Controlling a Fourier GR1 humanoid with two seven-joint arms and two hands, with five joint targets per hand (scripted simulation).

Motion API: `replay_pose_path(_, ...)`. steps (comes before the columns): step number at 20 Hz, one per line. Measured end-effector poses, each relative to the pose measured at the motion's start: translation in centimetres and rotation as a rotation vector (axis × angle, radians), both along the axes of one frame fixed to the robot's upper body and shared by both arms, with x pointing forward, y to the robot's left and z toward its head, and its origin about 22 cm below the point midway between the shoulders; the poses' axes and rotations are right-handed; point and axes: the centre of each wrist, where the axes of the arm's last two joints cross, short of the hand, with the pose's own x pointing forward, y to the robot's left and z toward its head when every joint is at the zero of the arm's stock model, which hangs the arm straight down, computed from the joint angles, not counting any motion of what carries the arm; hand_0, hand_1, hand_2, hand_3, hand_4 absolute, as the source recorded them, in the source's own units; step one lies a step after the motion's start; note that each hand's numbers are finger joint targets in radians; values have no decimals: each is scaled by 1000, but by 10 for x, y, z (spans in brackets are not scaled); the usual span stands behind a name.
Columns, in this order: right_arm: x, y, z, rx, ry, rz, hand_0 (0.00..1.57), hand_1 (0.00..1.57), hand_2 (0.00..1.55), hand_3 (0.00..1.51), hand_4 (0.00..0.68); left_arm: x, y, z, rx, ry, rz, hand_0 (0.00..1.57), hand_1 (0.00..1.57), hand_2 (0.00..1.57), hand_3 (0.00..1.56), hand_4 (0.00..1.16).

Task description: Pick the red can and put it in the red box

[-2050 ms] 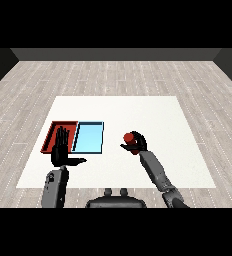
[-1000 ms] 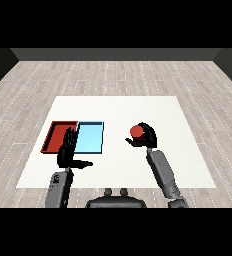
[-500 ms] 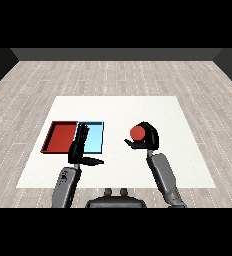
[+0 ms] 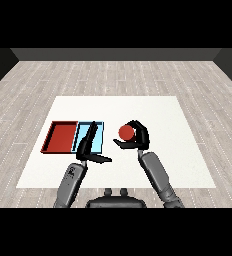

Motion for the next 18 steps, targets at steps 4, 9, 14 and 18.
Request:
replay_pose_path(4, -9, 4, 1, 12, -22, 17, 1443, 1443, 1431, 1397, 616, 7, -15, -5, 5, 30, -11, 0, 0, 0, 0, 0)
replay_pose_path(9, -10, 12, 9, 15, -50, 27, 1451, 1451, 1442, 1395, 651, 7, -30, -21, 9, 73, -20, 0, 0, 0, 0, 0)
replay_pose_path(14, -6, 12, 4, 14, -65, 36, 1466, 1466, 1441, 1393, 654, 10, -40, -36, 9, 104, -33, 0, 0, 0, 0, 0)
replay_pose_path(18, -10, 19, -3, 14, -72, 44, 1464, 1464, 1431, 1384, 660, 12, -42, -41, 8, 120, -37, 0, 0, 0, 0, 0)
